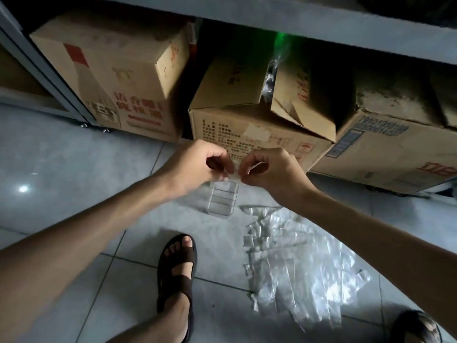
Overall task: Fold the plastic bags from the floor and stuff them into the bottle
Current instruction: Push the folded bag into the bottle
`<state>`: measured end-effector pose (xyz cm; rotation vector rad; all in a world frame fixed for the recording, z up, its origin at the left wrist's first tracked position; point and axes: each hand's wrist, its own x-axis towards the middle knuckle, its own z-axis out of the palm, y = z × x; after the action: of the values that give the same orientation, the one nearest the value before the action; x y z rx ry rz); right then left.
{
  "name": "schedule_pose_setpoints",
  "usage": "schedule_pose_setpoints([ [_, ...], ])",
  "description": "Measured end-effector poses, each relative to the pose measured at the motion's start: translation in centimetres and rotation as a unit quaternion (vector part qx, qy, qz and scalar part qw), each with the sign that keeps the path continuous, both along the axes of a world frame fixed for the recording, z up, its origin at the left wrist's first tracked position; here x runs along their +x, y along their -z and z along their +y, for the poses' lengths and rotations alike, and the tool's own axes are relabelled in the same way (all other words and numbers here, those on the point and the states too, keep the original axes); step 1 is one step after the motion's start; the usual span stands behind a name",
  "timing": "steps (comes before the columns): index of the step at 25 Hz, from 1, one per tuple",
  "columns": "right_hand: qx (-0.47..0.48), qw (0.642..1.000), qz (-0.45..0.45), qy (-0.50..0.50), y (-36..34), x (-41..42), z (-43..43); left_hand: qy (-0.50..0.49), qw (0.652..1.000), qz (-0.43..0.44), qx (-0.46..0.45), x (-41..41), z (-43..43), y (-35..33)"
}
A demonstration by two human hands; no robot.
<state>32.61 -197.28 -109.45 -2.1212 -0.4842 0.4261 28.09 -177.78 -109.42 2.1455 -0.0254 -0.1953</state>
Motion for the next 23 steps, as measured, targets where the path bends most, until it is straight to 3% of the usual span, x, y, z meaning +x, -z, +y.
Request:
schedule_pose_setpoints([
  [3, -0.072, 0.996, 0.01, -0.048, 4.8, 2.5, 2.2, -0.012, 1.0, 0.02, 0.0, 1.2, 1.2, 5.4],
  [7, -0.091, 0.991, -0.001, -0.101, 9.5, 4.9, 3.8, -0.037, 0.999, 0.023, -0.006, 2.2, 2.1, 10.7],
  [10, -0.104, 0.984, -0.067, -0.128, 13.6, 5.5, 4.6, -0.05, 0.999, 0.014, 0.006, 2.4, 2.4, 14.3],
  [13, -0.193, 0.945, -0.191, -0.182, 17.7, 5.2, 4.8, -0.151, 0.987, 0.012, 0.054, 2.2, 2.4, 18.3],
  [15, -0.264, 0.911, -0.208, -0.238, 19.3, 4.5, 5.1, -0.214, 0.972, 0.069, 0.068, 2.0, 2.4, 20.7],
  [18, -0.348, 0.867, -0.198, -0.296, 20.5, 3.8, 6.7, -0.228, 0.961, 0.145, 0.06, 1.7, 1.8, 23.5],
  [20, -0.343, 0.889, -0.162, -0.255, 21.3, 3.4, 7.7, -0.227, 0.961, 0.15, 0.047, 1.5, 1.5, 24.1],
  [23, -0.308, 0.936, -0.024, -0.167, 22.6, 3.4, 8.4, -0.247, 0.956, 0.156, 0.012, 1.3, 1.8, 24.1],
])
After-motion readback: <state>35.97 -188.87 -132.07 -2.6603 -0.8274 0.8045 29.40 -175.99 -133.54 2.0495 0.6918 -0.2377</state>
